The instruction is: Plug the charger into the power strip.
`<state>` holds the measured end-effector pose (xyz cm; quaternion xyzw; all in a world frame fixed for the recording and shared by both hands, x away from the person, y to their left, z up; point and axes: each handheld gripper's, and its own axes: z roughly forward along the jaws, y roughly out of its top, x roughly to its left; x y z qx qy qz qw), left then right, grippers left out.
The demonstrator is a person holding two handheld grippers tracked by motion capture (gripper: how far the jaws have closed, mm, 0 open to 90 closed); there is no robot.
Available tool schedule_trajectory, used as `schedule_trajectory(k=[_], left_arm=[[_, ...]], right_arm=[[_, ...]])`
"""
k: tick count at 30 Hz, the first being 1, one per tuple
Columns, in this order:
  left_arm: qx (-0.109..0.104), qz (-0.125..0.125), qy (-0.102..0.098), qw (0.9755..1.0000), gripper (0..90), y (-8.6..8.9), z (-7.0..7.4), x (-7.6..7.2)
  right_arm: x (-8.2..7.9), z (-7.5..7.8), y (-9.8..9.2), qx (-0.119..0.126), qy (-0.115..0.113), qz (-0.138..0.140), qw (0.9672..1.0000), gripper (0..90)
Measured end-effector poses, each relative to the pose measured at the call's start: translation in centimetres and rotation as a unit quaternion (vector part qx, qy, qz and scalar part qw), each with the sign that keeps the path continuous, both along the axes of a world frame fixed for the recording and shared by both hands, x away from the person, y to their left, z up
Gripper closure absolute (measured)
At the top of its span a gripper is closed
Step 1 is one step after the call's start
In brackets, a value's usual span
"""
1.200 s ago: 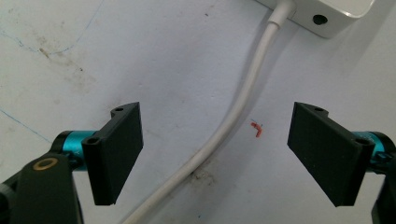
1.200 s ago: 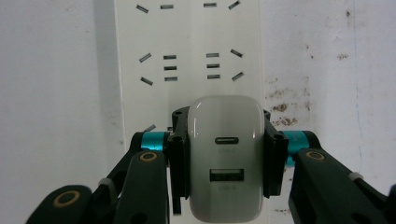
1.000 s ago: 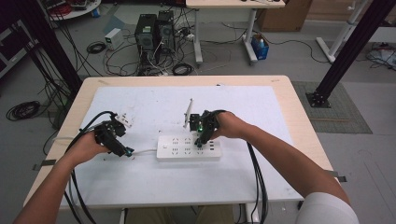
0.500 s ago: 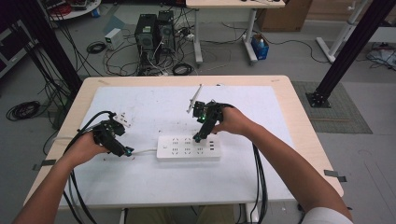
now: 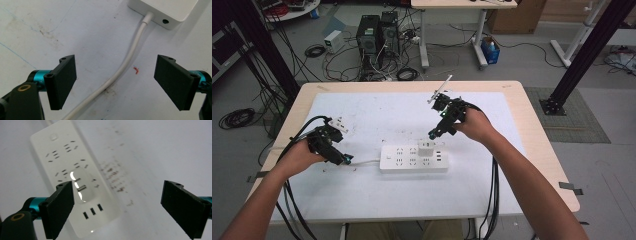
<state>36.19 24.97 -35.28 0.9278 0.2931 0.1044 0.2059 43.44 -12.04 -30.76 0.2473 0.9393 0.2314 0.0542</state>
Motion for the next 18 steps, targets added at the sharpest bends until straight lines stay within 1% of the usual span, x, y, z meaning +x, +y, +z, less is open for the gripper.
schedule_trajectory(k=[1,3,4,5,6,9,12,13,15,18], left_arm=[[0.001,0.000,0.000,1.0000,18.3,0.0,0.1,0.0],[0.001,0.002,-0.002,1.0000,18.3,0.0,0.2,-0.1],[0.002,0.001,-0.004,1.0000,18.3,0.0,0.3,-0.1],[0.003,0.000,-0.004,1.0000,18.3,0.0,0.3,0.0],[0.004,-0.001,-0.003,1.0000,18.3,0.0,0.4,0.0],[0.003,0.004,-0.005,1.0000,18.3,-0.2,0.5,0.2],[0.007,0.007,-0.002,0.9999,18.3,-0.4,0.6,0.2],[0.008,0.008,-0.002,0.9999,18.3,-0.5,0.6,0.2],[0.009,0.007,-0.003,0.9999,18.3,-0.6,0.7,0.2],[0.011,0.010,-0.004,0.9999,18.3,-0.7,0.7,0.3]], right_arm=[[-0.1,0.4,-0.6,0.006,-0.008,-0.011,0.9999,0.8],[-0.4,1.1,-1.9,0.023,-0.006,-0.035,0.9991,0.8],[-0.6,1.3,-2.4,0.023,-0.009,-0.043,0.9988,0.8],[-0.9,1.6,-3.1,0.022,-0.018,-0.053,0.9982,0.8],[-1.1,1.8,-3.5,0.024,-0.020,-0.056,0.9979,0.8],[-2.2,2.1,-5.2,0.025,-0.018,-0.079,0.9964,0.8],[-3.2,1.7,-6.5,0.013,-0.009,-0.098,0.9951,0.8],[-3.7,1.4,-7.0,0.003,0.001,-0.110,0.9940,0.8],[-4.3,0.9,-7.7,-0.013,0.008,-0.124,0.9922,0.8],[-5.5,0.4,-8.8,-0.021,0.008,-0.134,0.9907,0.8]])
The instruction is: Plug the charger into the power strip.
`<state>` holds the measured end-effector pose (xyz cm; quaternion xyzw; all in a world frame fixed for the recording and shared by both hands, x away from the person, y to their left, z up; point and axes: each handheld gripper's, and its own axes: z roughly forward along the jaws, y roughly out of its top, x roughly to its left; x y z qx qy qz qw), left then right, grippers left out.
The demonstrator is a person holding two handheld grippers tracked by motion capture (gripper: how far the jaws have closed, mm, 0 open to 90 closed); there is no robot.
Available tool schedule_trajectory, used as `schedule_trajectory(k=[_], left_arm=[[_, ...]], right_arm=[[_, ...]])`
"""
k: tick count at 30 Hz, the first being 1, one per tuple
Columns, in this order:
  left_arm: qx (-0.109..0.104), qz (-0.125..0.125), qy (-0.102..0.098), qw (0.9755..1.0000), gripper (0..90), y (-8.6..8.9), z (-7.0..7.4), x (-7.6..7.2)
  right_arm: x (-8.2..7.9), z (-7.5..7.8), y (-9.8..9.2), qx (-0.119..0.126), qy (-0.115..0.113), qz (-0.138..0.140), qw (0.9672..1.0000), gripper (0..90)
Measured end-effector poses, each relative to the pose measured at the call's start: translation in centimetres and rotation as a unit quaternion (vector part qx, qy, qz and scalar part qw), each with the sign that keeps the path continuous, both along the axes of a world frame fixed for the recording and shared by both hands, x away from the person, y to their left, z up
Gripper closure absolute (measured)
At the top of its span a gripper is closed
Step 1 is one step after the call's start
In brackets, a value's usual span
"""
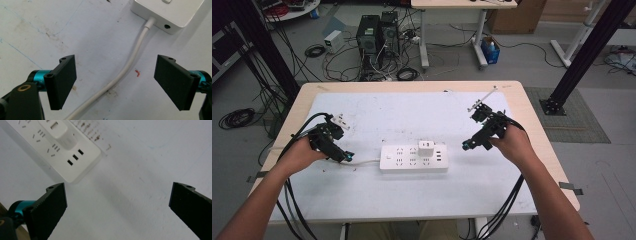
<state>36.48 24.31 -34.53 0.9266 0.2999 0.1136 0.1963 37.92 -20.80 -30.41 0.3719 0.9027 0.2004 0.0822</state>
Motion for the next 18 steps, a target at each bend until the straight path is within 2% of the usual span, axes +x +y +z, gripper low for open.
schedule_trajectory(k=[1,5,8,18], left_arm=[[-0.002,0.005,0.000,1.0000,18.3,0.0,0.0,0.0],[0.005,0.000,0.002,1.0000,18.3,0.0,0.1,0.0],[0.000,0.003,-0.001,1.0000,18.3,0.0,0.1,0.0],[-0.004,0.009,-0.008,0.9999,18.3,0.3,0.0,0.1]], right_arm=[[-0.4,-0.1,-0.3,0.000,-0.001,-0.002,1.0000,0.8],[-1.2,-0.2,-1.6,0.013,-0.014,-0.021,0.9996,0.8],[-1.5,-0.2,-2.2,0.018,-0.017,-0.029,0.9993,0.8],[-1.6,-0.9,-2.0,0.012,-0.015,-0.027,0.9994,0.8]])
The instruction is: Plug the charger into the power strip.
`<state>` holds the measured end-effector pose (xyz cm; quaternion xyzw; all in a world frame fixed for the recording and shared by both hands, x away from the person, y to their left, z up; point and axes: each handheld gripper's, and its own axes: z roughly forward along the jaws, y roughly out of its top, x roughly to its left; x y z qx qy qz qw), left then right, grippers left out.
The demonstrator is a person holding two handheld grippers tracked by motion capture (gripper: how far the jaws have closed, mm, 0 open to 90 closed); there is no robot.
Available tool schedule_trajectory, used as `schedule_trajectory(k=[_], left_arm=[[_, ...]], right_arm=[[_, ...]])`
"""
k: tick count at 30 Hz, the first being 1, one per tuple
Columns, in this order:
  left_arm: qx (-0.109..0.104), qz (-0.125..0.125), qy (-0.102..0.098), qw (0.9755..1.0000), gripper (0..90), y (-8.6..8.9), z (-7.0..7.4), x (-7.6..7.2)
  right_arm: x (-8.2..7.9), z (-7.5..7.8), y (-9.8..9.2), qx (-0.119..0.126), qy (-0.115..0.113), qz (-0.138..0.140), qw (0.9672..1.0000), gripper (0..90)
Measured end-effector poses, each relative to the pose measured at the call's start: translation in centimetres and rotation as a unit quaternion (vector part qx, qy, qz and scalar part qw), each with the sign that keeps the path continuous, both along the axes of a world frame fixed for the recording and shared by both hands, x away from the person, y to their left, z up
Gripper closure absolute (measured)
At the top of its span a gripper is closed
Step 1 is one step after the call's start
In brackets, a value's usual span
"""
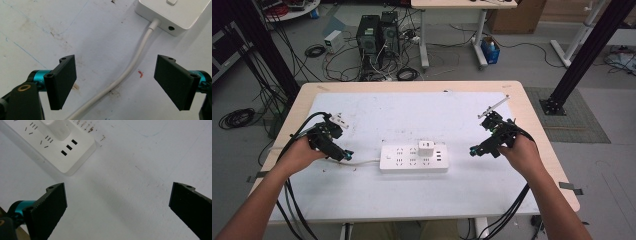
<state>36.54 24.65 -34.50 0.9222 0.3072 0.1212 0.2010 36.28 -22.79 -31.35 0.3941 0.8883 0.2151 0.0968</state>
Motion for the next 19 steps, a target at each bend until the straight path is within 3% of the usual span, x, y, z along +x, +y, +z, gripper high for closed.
schedule_trajectory(k=[3,19], left_arm=[[-0.007,0.006,-0.002,1.0000,18.3,0.04,-0.04,-0.03],[-0.006,0.005,-0.003,1.0000,18.3,0.08,-0.16,-0.09]], right_arm=[[-0.02,-0.19,-0.06,0.000,0.001,-0.002,1.0000,0.8],[-0.32,-0.72,-0.34,0.003,-0.002,-0.007,1.0000,0.8]])
